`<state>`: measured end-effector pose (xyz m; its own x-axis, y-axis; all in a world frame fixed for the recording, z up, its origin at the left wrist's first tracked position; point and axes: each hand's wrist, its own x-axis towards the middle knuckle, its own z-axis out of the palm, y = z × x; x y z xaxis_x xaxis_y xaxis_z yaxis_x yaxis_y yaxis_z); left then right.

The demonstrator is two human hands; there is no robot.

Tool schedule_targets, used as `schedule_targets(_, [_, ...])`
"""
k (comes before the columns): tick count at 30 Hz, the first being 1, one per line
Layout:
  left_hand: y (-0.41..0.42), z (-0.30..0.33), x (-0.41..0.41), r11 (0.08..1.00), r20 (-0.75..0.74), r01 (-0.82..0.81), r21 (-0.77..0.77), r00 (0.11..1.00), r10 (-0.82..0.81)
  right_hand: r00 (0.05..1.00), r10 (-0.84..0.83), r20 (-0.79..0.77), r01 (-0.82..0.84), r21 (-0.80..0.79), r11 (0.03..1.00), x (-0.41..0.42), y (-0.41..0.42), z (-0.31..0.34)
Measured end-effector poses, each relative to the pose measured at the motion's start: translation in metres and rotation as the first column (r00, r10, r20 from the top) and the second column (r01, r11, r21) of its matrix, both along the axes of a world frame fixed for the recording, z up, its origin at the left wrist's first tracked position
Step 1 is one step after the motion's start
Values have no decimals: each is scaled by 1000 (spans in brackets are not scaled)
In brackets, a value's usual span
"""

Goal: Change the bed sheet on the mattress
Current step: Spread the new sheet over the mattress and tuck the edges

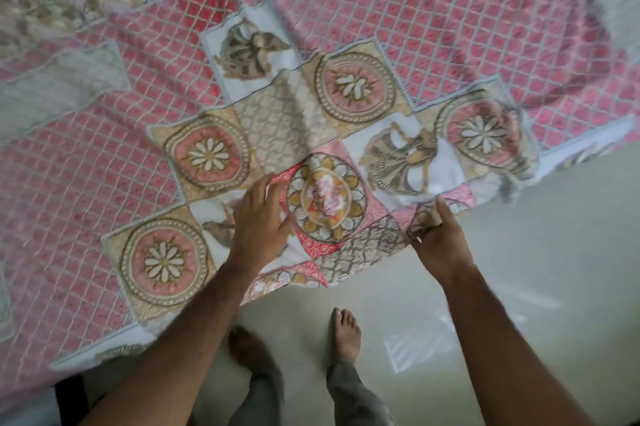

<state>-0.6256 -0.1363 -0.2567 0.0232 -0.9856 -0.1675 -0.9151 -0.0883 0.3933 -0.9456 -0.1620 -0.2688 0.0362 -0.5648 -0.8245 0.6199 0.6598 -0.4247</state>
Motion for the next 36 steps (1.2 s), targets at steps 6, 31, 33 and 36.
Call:
schedule_targets(6, [-42,-23,-46,969,166,95,230,977,-135,940,-236,-246,190,-195,962,-55,-32,3])
schedule_targets(31, [-222,-16,-251,989,89,-129,79,989,122,977,-50,-205,73,108,992,-237,-144,25])
schedule_targets(33, [-226,-21,-265,984,124,-114,135,987,98,989,-121,-90,127,60,990,-248,-147,21])
schedule_targets(36, [-234,-27,-295,974,155,-105,201,985,74,975,-224,-10,224,62,973,-271,-155,6])
